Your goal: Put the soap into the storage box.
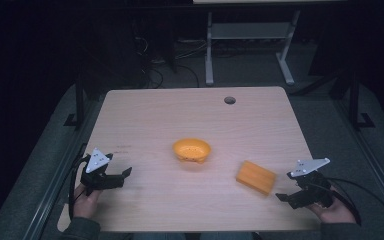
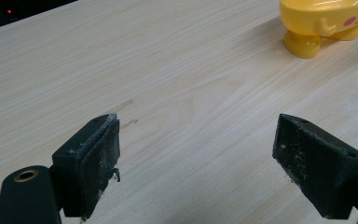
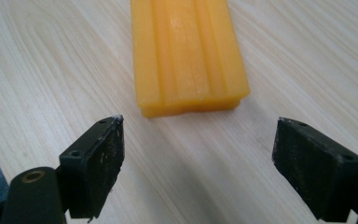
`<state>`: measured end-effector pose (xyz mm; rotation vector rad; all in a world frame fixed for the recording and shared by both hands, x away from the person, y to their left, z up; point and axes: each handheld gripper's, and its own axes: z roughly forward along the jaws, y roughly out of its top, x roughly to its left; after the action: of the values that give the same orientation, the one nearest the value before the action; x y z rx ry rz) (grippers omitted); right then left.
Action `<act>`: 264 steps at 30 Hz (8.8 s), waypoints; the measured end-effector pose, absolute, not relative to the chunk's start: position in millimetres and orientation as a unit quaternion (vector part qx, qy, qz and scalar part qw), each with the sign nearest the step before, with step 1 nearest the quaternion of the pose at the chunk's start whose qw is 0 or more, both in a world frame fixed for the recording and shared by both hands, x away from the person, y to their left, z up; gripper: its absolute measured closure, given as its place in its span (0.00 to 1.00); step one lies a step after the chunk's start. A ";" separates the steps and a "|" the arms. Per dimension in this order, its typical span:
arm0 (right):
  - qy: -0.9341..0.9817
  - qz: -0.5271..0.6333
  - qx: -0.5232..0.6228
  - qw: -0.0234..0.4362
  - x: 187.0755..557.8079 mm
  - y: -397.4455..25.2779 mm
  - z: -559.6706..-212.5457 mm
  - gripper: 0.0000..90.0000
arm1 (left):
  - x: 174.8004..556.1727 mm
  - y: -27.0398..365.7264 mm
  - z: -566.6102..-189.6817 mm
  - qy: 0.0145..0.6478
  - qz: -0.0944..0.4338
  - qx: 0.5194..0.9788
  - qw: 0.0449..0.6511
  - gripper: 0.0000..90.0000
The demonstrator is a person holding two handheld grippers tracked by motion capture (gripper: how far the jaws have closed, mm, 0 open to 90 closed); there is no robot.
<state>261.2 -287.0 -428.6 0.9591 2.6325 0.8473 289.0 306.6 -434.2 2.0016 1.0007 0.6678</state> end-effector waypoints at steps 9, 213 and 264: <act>0.904 0.279 0.306 0.102 270.0 -274.5 -420.5 0.18 | 289.0 306.7 -434.2 0.394 0.263 0.788 0.393 0.16; 0.962 0.227 0.145 0.043 404.6 -99.5 -375.9 0.23 | 287.9 319.9 -429.4 0.414 0.266 0.767 0.413 0.16; 0.974 0.205 0.092 0.032 429.5 -29.5 -374.1 0.23 | 288.3 321.9 -429.0 0.421 0.263 0.760 0.419 0.16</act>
<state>429.5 -29.5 -374.1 0.2823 3.0000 0.6303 288.3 321.9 -429.0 1.9062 1.0552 0.6585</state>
